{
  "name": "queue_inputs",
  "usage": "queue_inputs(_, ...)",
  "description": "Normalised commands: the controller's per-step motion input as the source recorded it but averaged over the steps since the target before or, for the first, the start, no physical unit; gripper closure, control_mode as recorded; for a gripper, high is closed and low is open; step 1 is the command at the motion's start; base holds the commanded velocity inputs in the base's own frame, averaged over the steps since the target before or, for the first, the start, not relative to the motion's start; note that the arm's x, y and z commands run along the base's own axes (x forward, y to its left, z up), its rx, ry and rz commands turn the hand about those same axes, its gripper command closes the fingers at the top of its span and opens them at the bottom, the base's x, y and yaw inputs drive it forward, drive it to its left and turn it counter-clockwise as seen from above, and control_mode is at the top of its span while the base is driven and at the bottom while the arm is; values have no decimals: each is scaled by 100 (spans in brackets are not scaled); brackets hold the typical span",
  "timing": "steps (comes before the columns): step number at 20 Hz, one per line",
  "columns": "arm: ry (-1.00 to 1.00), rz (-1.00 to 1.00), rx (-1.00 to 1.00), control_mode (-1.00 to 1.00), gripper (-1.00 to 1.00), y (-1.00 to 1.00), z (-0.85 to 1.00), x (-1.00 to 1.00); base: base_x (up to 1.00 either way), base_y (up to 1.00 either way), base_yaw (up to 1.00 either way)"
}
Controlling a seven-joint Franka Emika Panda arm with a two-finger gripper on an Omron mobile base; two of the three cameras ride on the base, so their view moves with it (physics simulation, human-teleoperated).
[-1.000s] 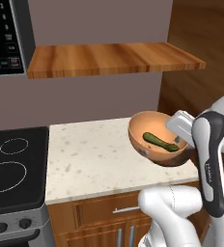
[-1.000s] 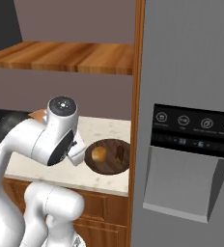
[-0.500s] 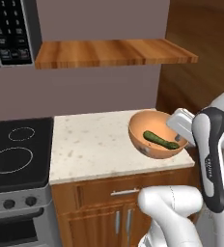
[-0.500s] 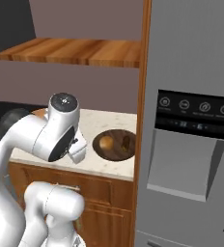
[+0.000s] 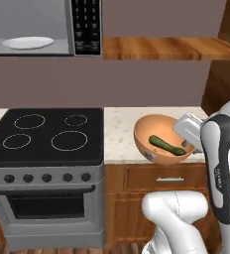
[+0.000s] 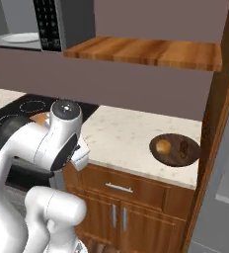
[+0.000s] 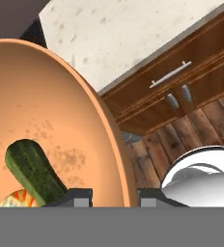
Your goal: Place the bowl containing the squash and shrimp in the microwave. Close the microwave door and press the start button to microwave the meal.
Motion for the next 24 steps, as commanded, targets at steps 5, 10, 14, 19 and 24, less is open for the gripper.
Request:
queue_inputs(5,0,0,0,100,100,0,0,0,0,96,25)
queue_inputs(10,0,0,0,100,100,0,0,0,25,75,9)
queue_inputs(14,0,0,0,100,100,0,0,0,34,66,0)
queue_inputs(19,0,0,0,100,100,0,0,0,42,42,-9)
queue_inputs(24,0,0,0,100,100,0,0,0,60,13,-13)
